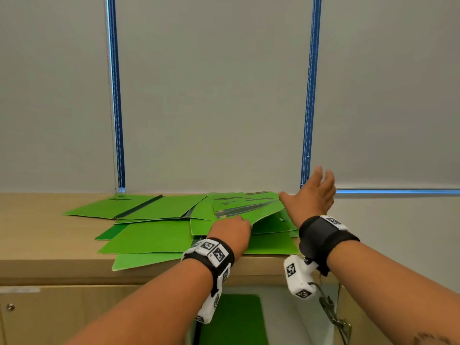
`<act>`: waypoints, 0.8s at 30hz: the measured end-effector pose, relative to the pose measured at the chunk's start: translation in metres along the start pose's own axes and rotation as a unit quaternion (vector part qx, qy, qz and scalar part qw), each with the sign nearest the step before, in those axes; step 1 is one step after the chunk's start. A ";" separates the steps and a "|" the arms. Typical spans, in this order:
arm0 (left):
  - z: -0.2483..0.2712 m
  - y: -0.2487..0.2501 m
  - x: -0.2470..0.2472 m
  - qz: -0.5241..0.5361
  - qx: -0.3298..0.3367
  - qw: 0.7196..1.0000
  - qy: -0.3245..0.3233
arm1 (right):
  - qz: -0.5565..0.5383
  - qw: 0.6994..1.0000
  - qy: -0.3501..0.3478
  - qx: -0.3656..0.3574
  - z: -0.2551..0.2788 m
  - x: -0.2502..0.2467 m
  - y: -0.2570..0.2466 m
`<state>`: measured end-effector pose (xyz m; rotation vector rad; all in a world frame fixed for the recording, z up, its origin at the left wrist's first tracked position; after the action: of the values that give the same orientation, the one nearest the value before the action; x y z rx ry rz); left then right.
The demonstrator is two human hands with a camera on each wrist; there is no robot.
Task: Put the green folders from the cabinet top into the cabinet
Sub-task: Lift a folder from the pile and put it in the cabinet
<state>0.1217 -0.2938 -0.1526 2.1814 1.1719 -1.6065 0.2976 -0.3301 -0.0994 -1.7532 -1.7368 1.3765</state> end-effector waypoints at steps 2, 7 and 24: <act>-0.001 0.003 -0.003 0.001 -0.019 0.999 0.026 | -0.067 0.995 0.015 0.068 0.003 0.000 -0.003; -0.002 0.005 -0.014 0.022 -0.044 0.996 0.069 | -0.241 0.940 -0.070 0.232 0.009 0.010 -0.008; 0.007 -0.092 -0.050 0.297 -0.167 0.885 0.317 | -0.388 0.865 -0.254 0.193 0.009 -0.011 -0.021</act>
<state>0.0489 -0.2600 -0.0847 2.5272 0.6884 -0.4169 0.2799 -0.3388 -0.0834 -0.3786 -1.8965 1.6772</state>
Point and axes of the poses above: each hand's wrist, its own z-axis away from the middle knuckle, its own x-axis out of the palm, y = z × x, the point moved 2 cm from there along -z, towards the middle knuckle, and after that the axes turned 12 degrees about x, right-handed, at the moved point
